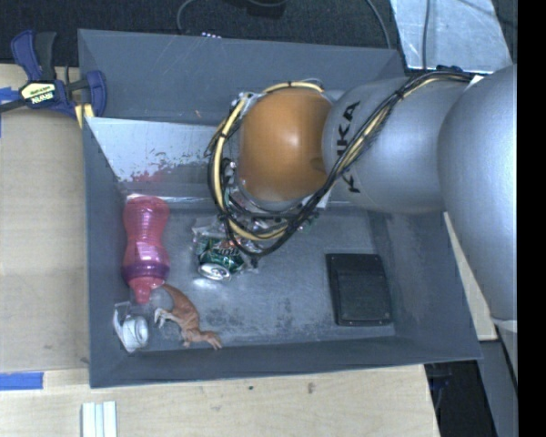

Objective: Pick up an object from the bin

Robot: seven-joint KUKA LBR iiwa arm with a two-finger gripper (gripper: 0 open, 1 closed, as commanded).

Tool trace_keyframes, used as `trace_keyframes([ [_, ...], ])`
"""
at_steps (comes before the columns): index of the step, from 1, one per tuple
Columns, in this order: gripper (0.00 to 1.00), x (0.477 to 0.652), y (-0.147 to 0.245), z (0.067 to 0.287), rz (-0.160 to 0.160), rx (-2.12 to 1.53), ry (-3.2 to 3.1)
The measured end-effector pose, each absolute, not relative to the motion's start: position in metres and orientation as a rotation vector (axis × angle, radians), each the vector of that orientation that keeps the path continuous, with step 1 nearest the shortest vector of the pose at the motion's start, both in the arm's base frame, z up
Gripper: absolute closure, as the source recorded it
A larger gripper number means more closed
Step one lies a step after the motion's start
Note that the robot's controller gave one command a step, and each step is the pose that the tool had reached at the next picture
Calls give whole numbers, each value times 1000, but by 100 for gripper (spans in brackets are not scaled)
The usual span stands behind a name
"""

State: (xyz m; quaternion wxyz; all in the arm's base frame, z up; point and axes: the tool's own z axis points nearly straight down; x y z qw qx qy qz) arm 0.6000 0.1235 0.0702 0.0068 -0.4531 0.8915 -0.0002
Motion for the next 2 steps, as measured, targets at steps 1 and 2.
trace_keyframes([
  [1, 100, 601, 123, 71, -1, -1420, 2788],
  [2, 100, 583, 128, 70, -1, -1680, 2637],
])
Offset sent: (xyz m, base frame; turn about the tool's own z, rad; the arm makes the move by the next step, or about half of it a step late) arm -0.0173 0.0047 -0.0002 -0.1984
